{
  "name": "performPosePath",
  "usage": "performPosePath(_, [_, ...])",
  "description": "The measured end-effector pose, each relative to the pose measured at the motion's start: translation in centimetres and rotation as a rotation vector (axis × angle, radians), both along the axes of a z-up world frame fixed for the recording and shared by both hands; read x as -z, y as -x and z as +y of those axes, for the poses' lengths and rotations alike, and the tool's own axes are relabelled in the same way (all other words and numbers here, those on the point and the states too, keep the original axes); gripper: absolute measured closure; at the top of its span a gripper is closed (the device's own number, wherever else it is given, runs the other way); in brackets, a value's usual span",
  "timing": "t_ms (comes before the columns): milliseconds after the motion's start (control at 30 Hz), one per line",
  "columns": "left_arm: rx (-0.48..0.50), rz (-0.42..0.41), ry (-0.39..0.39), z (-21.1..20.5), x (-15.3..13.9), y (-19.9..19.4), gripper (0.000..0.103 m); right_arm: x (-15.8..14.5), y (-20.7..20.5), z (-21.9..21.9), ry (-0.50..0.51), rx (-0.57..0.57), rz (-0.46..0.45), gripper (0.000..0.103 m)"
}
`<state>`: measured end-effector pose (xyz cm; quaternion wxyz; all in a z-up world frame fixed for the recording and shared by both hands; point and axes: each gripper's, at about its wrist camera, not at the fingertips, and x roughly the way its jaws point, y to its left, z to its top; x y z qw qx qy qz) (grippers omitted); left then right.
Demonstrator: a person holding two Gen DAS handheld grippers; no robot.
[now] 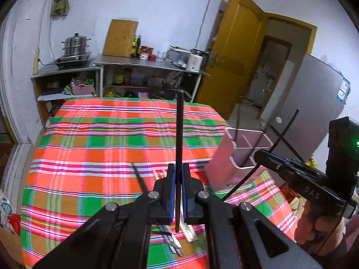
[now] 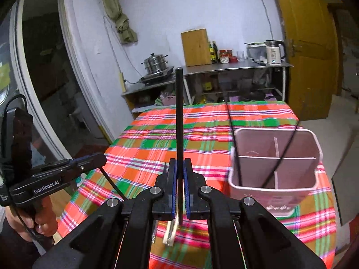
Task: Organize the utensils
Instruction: 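Carry the black chopstick over the pink basket with the left tool while the right tool carries its chopstick there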
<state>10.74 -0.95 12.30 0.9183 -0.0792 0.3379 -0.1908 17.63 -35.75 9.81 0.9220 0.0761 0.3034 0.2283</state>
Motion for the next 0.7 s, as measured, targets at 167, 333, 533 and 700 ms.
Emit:
performPosePath(167, [0.061,0.008,0.022,-2.7,-0.5,0.1,0.098,-0.5,0.9,-2.4,-0.018,0.047,-0.004,0.098])
performPosePath(333, [0.122,-0.004,0.041,-5.6,-1.8,-0.2,0.098,-1.6,1.6,-5.2,-0.036,0.103,-0.023,0.098])
performPosePath(533, [0.158,-0.048,0.066,-8.4,-4.6,-1.4,0.098,-4.0,1.8,-8.2,-0.057,0.166,-0.072,0.098])
performPosePath(700, [0.162,-0.088,0.088,-9.7,-6.8,-3.1,0.098,-5.8,1.1,-9.5,-0.072,0.206,-0.114,0.098])
